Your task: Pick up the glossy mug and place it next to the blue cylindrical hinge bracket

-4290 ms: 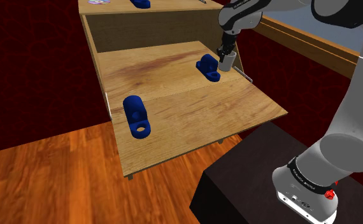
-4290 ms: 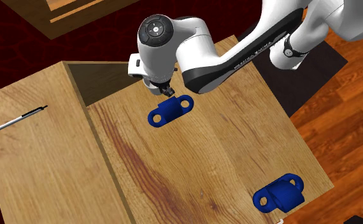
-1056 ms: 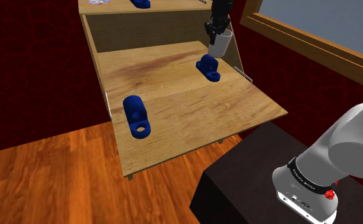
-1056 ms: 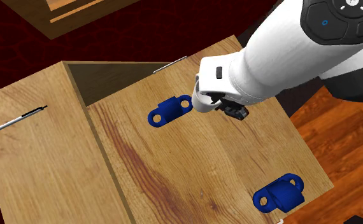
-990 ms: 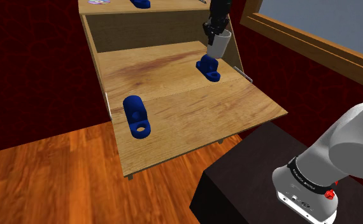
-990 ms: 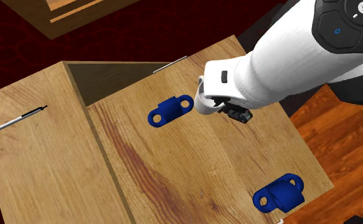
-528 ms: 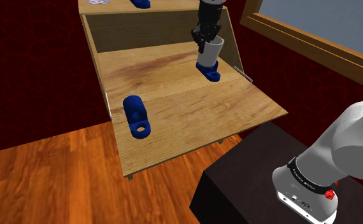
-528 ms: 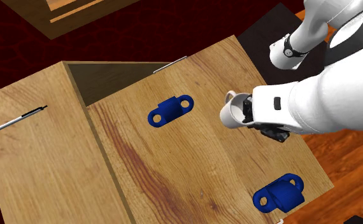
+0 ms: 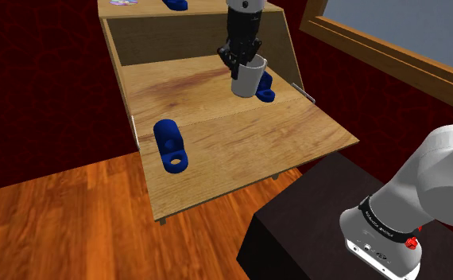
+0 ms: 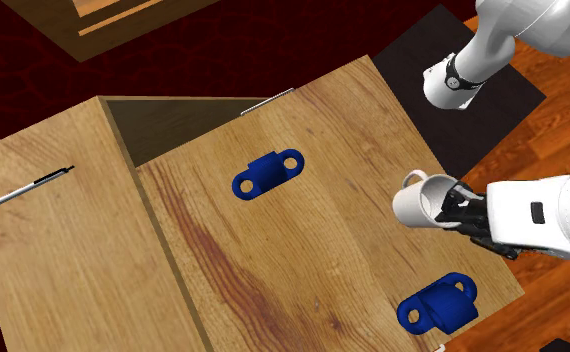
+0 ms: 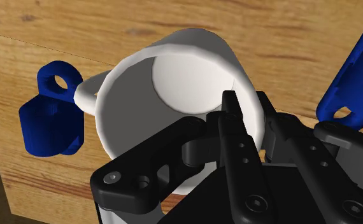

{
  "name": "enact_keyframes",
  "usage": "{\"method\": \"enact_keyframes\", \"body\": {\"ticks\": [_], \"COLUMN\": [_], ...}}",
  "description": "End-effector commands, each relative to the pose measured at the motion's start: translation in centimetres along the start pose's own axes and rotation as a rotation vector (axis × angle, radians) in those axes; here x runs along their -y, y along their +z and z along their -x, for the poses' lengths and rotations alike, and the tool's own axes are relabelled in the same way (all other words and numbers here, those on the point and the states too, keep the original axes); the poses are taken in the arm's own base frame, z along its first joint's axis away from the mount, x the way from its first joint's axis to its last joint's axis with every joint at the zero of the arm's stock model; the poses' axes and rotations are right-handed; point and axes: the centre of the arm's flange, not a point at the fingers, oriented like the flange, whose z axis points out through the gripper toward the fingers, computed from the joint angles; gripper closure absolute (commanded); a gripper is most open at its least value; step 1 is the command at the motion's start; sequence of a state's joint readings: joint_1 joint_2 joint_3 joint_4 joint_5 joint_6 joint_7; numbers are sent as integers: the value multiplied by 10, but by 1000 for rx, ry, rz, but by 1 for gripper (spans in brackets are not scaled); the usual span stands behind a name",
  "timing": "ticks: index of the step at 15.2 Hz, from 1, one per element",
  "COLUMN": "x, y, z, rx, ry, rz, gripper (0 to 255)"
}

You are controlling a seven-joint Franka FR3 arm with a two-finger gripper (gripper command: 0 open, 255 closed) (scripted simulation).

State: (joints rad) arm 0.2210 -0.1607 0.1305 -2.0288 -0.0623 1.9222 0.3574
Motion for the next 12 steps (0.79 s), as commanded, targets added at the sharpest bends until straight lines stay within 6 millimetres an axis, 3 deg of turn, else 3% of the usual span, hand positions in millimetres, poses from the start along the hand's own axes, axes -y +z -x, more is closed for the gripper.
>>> {"method": "enact_keyframes", "body": {"ticks": [1, 2, 12], "x": [26, 41, 44], "y": [-3, -4, 48], "z": [8, 13, 17], "rx": [-1, -1, -1], "ry": [2, 2, 2], "rz": [0, 0, 0], "gripper": [255, 255, 255]}}
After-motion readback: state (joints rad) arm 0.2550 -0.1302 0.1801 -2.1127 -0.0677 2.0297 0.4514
